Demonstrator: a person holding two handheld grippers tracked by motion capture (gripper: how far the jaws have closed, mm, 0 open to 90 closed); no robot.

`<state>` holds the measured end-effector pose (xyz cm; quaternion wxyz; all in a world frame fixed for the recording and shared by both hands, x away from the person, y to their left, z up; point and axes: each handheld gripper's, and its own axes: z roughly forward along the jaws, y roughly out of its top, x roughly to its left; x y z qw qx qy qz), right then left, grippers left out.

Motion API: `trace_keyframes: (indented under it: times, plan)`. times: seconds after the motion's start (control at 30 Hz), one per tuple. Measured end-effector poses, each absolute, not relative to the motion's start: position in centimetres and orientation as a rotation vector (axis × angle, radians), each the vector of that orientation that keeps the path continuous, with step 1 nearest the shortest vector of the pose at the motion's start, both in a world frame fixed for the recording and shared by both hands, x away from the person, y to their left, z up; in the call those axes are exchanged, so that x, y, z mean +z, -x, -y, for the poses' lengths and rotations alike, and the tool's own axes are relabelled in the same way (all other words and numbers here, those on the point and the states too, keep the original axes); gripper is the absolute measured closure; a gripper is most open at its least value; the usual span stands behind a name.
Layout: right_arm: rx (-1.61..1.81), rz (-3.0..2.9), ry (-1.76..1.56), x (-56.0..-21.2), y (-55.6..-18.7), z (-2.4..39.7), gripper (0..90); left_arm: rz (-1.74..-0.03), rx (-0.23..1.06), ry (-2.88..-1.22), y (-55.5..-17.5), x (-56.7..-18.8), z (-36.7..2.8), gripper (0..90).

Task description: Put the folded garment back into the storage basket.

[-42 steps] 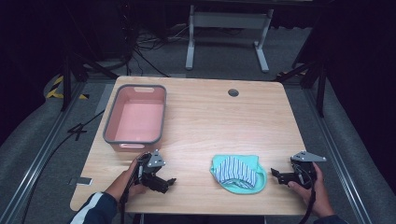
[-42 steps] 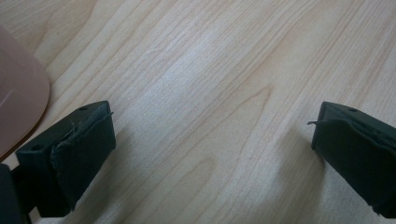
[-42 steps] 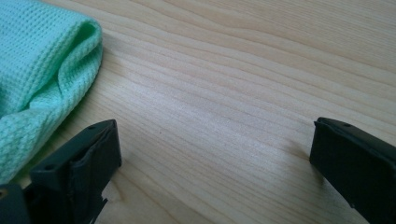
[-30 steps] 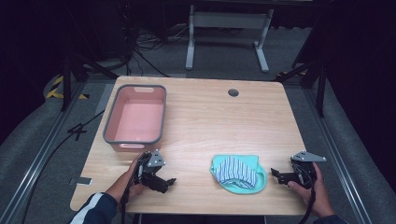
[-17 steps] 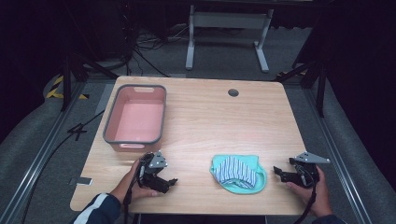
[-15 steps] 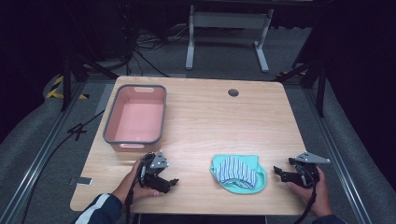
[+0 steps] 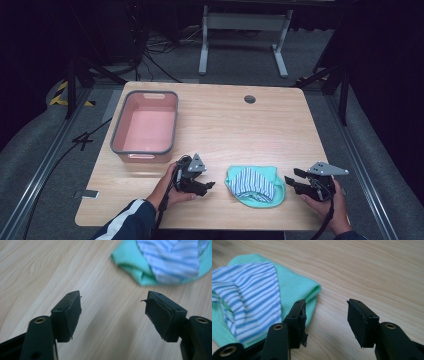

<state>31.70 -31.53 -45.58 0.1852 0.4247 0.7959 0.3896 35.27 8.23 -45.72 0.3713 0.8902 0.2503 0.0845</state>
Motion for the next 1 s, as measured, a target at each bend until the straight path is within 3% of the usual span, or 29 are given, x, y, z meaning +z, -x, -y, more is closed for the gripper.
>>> trace_keyframes:
  times: [0.17,0.33,0.47,0.67,0.87,1.0]
  plan:
    - [1.084,-2.291,-1.160,-45.4,-31.9,29.8,50.1,-0.636,0.206,-2.260,-36.7,-45.2,-5.2,39.9]
    - [1.048,-2.315,-1.144,-45.5,-32.2,28.5,51.3,-0.627,0.193,-2.276,-37.4,-45.7,-3.3,41.6]
    - [1.024,-2.338,-1.142,-45.9,-32.5,27.8,51.3,-0.617,0.218,-2.306,-37.5,-46.3,-2.1,41.2]
    - [0.972,-2.362,-1.197,-47.1,-33.0,27.7,48.1,-0.636,0.156,-2.329,-38.1,-47.5,-1.4,35.3]
    - [0.969,-2.358,-1.220,-47.5,-33.0,27.5,45.6,-0.626,0.203,-2.320,-37.8,-47.9,-1.2,29.7]
    - [0.963,-2.371,-1.208,-47.5,-33.0,27.4,50.7,-0.621,0.209,-2.297,-37.6,-48.1,-1.3,29.6]
